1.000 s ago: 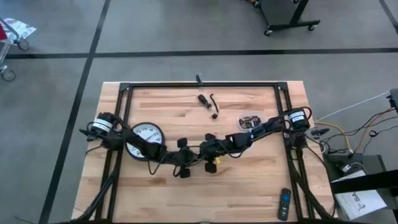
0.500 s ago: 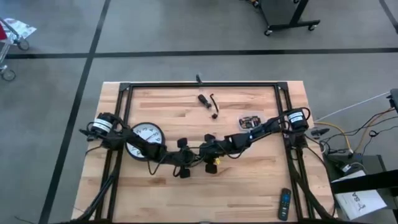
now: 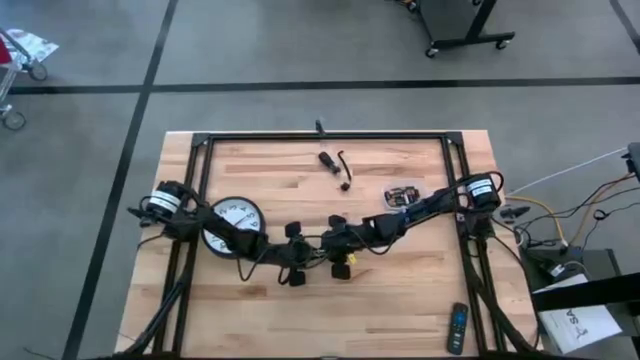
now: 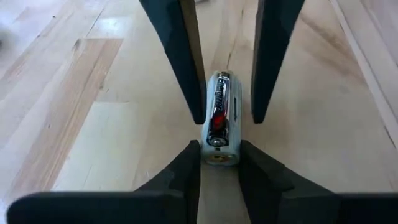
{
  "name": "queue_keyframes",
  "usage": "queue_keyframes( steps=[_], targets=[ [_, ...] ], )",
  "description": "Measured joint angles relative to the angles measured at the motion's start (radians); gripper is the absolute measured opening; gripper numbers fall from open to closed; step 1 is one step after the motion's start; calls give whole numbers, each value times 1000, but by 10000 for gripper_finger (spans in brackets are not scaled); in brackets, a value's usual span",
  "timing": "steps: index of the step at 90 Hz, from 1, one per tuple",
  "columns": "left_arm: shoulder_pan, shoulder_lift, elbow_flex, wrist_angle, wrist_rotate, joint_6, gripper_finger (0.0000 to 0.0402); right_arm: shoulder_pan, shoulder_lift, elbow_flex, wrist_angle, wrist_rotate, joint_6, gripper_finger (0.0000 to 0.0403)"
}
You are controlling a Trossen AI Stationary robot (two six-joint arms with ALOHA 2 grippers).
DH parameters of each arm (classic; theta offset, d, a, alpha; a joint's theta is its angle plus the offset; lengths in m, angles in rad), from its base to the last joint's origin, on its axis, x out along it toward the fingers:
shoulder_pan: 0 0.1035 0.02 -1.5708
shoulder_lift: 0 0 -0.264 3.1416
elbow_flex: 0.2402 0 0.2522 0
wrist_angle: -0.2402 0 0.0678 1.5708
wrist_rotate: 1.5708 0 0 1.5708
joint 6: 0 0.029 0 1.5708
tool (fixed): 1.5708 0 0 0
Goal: Insert battery
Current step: Insert the silver battery into the white flashlight battery holder
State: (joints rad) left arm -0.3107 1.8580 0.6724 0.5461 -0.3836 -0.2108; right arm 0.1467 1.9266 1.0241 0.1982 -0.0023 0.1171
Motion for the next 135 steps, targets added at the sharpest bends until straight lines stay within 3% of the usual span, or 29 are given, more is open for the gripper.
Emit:
queue_keyframes(
  steps=[15, 41, 76, 117, 135],
  targets=[
    [0, 0, 0, 0, 0, 0, 77, 0, 3, 2, 36, 10, 5, 83],
    [0, -1, 0, -1, 0, 0, 77, 0, 4, 2, 38, 39, 21, 5],
    [0, -2, 0, -3, 2, -1, 77, -1, 53, 5, 44, 31, 32, 2],
    [1, -2, 0, 2, 4, -4, 77, 2, 12, 13, -52, 31, -4, 0],
    [0, -2, 0, -6, -1, -8, 77, 34, -112, 17, -189, 152, -90, 0]
  ],
)
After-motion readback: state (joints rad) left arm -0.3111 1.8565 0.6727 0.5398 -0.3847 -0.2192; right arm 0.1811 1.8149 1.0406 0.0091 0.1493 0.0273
